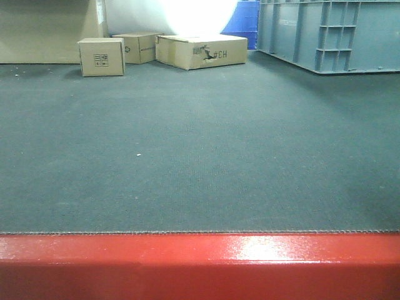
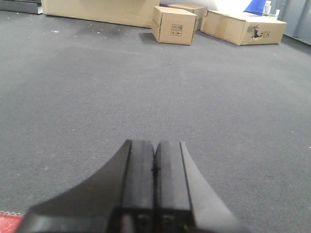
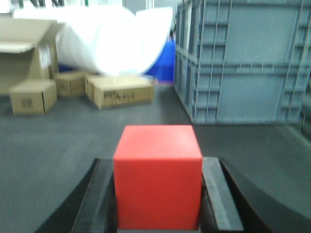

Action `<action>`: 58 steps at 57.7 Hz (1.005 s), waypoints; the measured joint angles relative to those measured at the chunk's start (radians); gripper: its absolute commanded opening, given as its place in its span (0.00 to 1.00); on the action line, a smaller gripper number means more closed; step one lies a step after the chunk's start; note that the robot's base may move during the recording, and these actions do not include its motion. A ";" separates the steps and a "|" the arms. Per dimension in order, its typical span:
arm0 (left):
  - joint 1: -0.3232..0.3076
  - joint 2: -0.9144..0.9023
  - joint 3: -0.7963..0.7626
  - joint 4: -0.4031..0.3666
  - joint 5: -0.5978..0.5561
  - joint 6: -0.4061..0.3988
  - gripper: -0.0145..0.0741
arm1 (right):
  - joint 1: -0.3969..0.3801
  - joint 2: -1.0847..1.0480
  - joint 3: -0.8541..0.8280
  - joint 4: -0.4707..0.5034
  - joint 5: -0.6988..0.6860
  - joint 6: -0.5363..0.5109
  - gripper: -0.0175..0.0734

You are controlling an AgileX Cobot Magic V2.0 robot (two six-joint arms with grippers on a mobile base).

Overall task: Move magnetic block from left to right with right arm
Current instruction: 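Drive up to the second grey table holding the cube, then lower the red cube onto the second table with the right gripper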

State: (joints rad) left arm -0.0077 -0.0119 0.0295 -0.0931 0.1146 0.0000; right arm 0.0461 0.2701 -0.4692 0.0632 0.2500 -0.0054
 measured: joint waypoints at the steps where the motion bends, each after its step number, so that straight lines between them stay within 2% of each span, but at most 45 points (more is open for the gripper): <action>1: 0.000 0.000 0.000 0.000 0.000 0.000 0.02 | 0.000 0.012 -0.012 0.000 0.012 0.000 0.50; 13: 0.000 0.000 0.000 0.000 0.000 0.000 0.02 | 0.000 0.281 -0.155 0.000 0.174 0.000 0.50; 19: 0.000 0.000 0.000 0.000 0.000 0.000 0.02 | 0.035 0.424 -0.200 -0.012 0.215 0.005 0.50; 26: 0.000 0.000 0.000 0.000 0.000 0.000 0.02 | 0.135 0.588 -0.248 -0.063 0.267 0.028 0.51; 31: 0.000 0.000 0.000 0.000 0.000 0.000 0.02 | 0.222 0.697 -0.290 -0.109 0.315 0.085 0.51; 46: 0.000 0.000 0.000 0.000 0.000 0.000 0.02 | 0.427 1.013 -0.496 -0.142 0.443 0.412 0.51; 54: 0.000 0.000 0.000 0.000 0.000 0.000 0.02 | 0.515 1.174 -0.635 -0.132 0.539 0.454 0.51; 58: 0.000 0.000 0.000 0.000 0.000 0.000 0.02 | 0.552 1.265 -0.724 -0.095 0.601 0.465 0.51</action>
State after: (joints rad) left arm -0.0077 -0.0119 0.0295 -0.0931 0.1146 0.0000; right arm 0.5981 1.5354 -1.1934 -0.0314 0.8513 0.4595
